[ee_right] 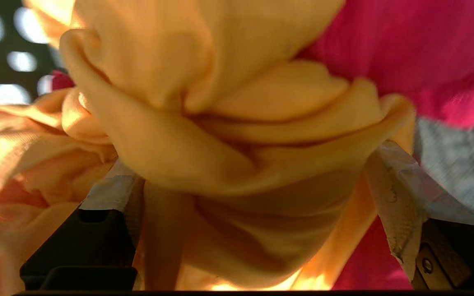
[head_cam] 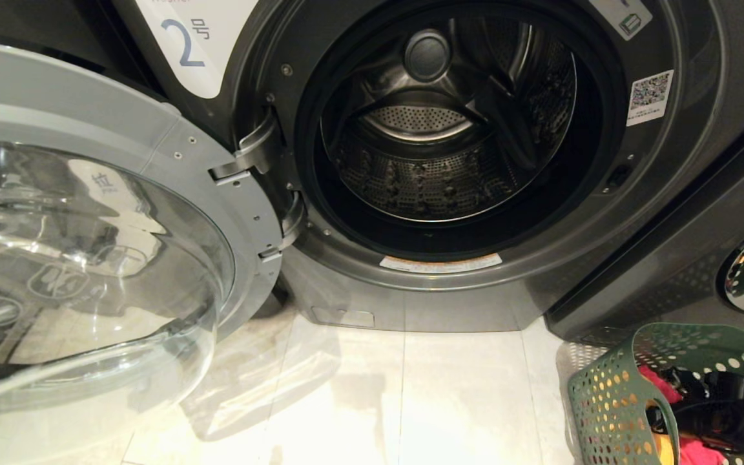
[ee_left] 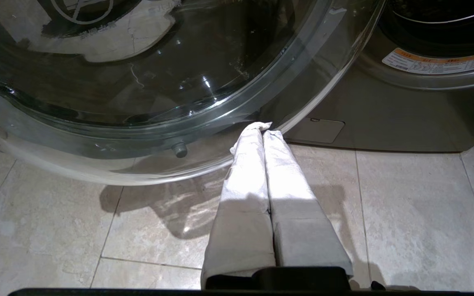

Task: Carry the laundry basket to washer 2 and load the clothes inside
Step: Place the clothes into the washing machine

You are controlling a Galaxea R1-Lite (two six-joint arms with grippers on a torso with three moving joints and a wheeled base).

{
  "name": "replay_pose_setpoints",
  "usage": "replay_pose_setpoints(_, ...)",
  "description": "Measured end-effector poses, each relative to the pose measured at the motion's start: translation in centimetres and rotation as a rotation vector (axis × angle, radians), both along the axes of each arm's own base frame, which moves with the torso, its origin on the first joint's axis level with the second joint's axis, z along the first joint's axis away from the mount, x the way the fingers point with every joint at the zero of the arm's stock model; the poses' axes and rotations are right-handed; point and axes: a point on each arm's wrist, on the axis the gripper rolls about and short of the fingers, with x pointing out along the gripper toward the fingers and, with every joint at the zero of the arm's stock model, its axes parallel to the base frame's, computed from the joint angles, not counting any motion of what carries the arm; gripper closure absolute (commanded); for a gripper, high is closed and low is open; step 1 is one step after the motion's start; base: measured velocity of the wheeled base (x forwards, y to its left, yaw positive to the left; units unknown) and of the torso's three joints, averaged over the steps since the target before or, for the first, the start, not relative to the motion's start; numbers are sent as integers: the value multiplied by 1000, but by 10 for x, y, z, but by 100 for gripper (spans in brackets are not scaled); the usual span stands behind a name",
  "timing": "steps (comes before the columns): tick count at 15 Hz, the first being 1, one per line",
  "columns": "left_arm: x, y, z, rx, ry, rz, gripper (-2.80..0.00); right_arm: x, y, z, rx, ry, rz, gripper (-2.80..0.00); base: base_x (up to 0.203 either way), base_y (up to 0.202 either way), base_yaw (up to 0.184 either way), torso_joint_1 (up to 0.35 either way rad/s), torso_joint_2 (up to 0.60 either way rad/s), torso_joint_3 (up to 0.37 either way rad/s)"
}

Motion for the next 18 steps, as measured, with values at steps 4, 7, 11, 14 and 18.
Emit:
replay_pose_setpoints(4,0,0,0,0,0,0,0,12,-3,-22,-46,-1,6,-280,0,0,0,0,0,0)
replay_pose_setpoints(7,0,0,0,0,0,0,0,9,7,-35,-12,45,22,-280,0,0,0,0,0,0)
replay_pose_setpoints(11,0,0,0,0,0,0,0,-7,20,-41,98,194,20,-280,0,0,0,0,0,0)
replay_pose_setpoints(14,0,0,0,0,0,0,0,-7,23,-46,108,200,17,0,0,0,0,0,0,0)
replay_pose_setpoints(18,0,0,0,0,0,0,0,-7,24,-47,113,206,19,0,0,0,0,0,0,0)
